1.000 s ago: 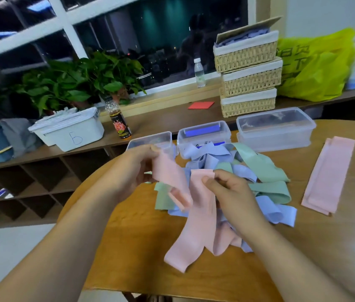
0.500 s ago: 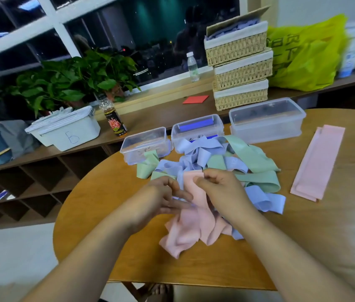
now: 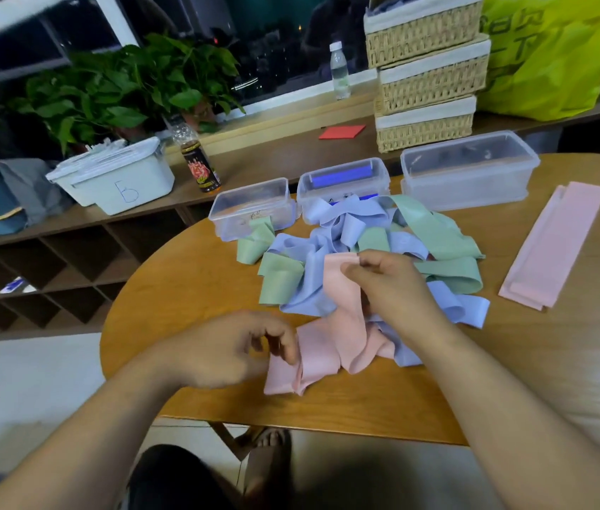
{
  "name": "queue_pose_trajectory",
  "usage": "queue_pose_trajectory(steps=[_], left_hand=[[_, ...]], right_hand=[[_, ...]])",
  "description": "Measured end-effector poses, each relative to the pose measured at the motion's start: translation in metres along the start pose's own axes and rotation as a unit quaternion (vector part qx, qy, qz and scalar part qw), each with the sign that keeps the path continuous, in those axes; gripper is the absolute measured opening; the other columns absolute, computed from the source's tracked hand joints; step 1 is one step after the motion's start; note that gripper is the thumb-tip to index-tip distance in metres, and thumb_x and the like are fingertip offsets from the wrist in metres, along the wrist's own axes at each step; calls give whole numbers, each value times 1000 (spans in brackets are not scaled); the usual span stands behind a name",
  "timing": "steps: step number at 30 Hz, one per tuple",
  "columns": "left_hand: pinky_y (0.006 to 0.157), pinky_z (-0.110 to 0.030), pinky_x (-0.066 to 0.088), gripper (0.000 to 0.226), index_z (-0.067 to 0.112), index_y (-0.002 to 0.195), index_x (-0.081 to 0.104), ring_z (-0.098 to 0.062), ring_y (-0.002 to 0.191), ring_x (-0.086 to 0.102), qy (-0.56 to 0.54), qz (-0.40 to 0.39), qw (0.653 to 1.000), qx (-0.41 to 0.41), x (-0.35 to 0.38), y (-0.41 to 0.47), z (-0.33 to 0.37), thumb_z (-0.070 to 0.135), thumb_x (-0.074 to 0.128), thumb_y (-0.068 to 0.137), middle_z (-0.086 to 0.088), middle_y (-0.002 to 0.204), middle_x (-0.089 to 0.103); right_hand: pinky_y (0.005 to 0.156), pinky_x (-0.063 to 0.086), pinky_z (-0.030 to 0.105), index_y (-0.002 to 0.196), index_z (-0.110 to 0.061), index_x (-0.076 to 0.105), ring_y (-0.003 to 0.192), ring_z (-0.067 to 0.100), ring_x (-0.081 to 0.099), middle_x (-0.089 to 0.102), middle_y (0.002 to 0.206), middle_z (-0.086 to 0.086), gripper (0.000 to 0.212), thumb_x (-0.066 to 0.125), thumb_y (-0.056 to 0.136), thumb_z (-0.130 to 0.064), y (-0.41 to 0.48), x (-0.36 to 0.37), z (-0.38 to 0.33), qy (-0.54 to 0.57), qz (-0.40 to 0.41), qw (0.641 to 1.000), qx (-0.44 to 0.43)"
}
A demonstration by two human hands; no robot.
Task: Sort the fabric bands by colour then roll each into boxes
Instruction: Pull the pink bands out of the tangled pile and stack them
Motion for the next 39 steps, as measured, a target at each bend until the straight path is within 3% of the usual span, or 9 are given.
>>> queue_pose_trajectory(steps=[6,12,17,20,23,28,33,35,39], left_hand=[[90,-22,47,28,38,106,61,2,105,51,198,36,979,-15,27,-12,-15,49,78,87,20,108,57],[90,-34,54,3,37,103,62,-6,103,65,109,187,976,6,-13,-26,4,39,63,103,18,106,68],[83,-41,58,2,13,101,69,-23,93,70,-91,256,961,62,-63,-44,58,12,71,101,-5,96,73],[74,-35,55,6,6,96,68,-31,85,65,-194,252,936,153,-82,-58,89,10,71,93,-15,91,69],[71,-26,52,9,6,96,68,-23,81,64,-275,247,908,195,-88,-60,111,10,74,90,-14,87,69],[79,-35,59,11,12,100,75,-25,96,74,-226,280,924,131,-80,-33,108,10,78,90,-6,101,79],[85,-54,60,10,23,96,79,-35,97,70,-188,333,916,124,-78,-26,107,15,82,89,-5,99,78],[84,-51,59,14,27,96,79,-29,96,69,-160,352,914,119,-79,-24,109,17,84,88,-2,99,76],[79,-37,56,31,36,111,74,-12,98,65,-140,377,912,79,-84,-17,113,30,88,83,11,107,69]], right_hand=[[66,46,40,87,-11,68,66,20,54,61,80,23,30,67,93,-40,-2,8,-1,-22,-10,1000,-7],[66,36,32,70,-22,64,62,15,43,49,62,-6,32,68,101,-27,-14,9,-20,-14,-13,999,-28],[66,31,37,79,-6,56,64,20,33,35,66,3,34,66,104,-26,-30,14,-54,12,-49,996,-77],[68,50,37,96,-18,76,67,13,56,60,67,-12,18,65,105,-27,-38,12,-78,21,-47,994,-101],[75,60,28,114,-29,80,86,4,73,80,92,-10,20,64,106,-21,-50,16,-102,72,-67,990,-103],[67,58,33,111,-27,83,80,15,68,75,97,19,23,63,106,-17,-68,21,-120,130,-102,982,-91],[68,62,37,107,-21,82,86,26,71,74,103,23,24,58,107,-17,-71,14,-123,169,-105,978,-56],[81,62,54,106,-24,82,97,39,73,74,108,23,24,59,106,-20,-70,11,-123,159,-99,981,-57],[95,57,62,112,-27,82,109,39,73,78,110,16,21,63,105,-31,-72,-1,-125,199,-94,975,-42]])
Point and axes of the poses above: each hand's wrist, its own y-axis towards the middle knuckle, its own x-axis out of the palm, z = x × y, the point moved 5 cm from there along y, towards the middle knuckle
